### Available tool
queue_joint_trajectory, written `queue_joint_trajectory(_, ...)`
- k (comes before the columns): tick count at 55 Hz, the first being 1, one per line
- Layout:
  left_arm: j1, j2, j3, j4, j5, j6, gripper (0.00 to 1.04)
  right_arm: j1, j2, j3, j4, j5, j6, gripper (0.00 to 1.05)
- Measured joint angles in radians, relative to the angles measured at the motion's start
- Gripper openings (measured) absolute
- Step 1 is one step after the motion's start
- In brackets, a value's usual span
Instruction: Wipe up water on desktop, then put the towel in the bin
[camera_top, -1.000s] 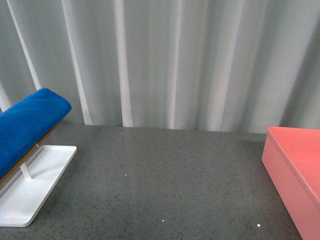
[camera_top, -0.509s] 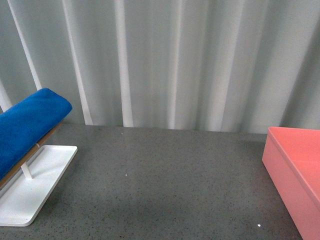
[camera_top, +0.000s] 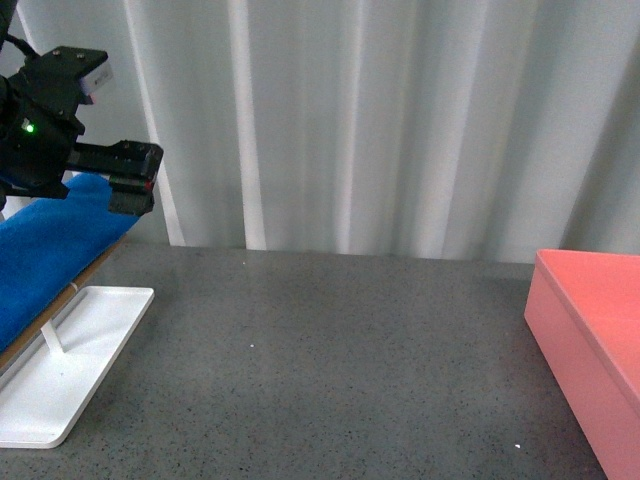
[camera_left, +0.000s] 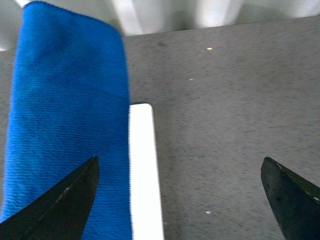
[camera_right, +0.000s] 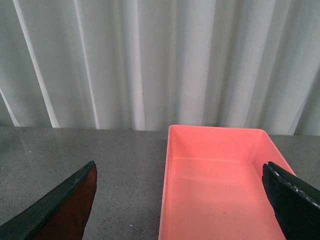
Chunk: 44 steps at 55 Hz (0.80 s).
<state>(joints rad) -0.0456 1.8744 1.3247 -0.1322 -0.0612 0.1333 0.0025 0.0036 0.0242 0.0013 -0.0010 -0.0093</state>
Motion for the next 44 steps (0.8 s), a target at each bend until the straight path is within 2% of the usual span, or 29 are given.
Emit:
queue_joint_trajectory(6,0.021,0.066,0.032,0.032,-0.074,0.035,0.98,0.000,0.000,0.000,0.000,0.000,0.000,0.98)
queue_joint_trajectory(19,0.058,0.143,0.080,0.093,-0.170,0.050,0.98,0.000,0.000,0.000,0.000,0.000,0.000,0.98)
queue_joint_trajectory(44,0.073,0.200,0.056,0.141,-0.173,0.081,0.98,0.000,0.000,0.000,0.000,0.000,0.000,0.98)
